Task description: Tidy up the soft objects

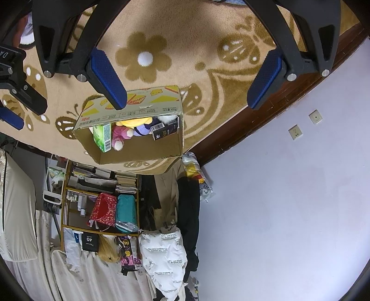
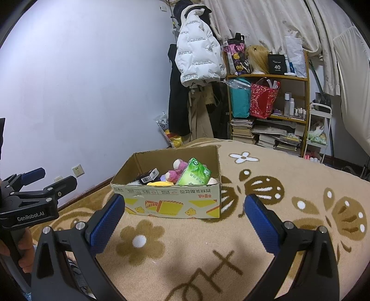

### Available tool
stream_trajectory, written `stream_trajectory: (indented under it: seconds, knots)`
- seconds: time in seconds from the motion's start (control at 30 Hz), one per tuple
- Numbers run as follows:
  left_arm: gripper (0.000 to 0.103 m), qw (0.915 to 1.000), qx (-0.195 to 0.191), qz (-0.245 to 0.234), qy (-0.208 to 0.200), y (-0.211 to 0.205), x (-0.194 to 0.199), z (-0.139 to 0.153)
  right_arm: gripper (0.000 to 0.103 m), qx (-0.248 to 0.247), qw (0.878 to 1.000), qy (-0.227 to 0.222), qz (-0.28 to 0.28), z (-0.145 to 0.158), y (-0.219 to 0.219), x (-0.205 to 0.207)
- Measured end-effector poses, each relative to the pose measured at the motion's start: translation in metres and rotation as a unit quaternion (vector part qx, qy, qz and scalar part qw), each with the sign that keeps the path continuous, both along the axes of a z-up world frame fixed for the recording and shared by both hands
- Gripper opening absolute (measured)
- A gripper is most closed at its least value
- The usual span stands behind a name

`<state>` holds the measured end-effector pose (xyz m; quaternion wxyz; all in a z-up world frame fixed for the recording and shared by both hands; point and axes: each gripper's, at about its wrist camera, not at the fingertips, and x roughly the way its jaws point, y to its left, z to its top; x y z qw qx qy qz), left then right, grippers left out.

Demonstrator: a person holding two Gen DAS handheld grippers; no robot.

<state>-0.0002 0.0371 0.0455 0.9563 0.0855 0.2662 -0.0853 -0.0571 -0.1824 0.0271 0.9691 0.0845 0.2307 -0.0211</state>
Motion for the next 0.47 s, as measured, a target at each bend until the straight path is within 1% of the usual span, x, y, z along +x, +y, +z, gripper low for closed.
stream_trajectory:
  seconds: [0.47]
  knots:
    - [0.103,0.9999,0.001,-0.012,-0.004,-0.0009,-0.0024,-0.0007,0.103,0.0,1.0,0.001,0.0,-0.0037,-0.0021,-0.001]
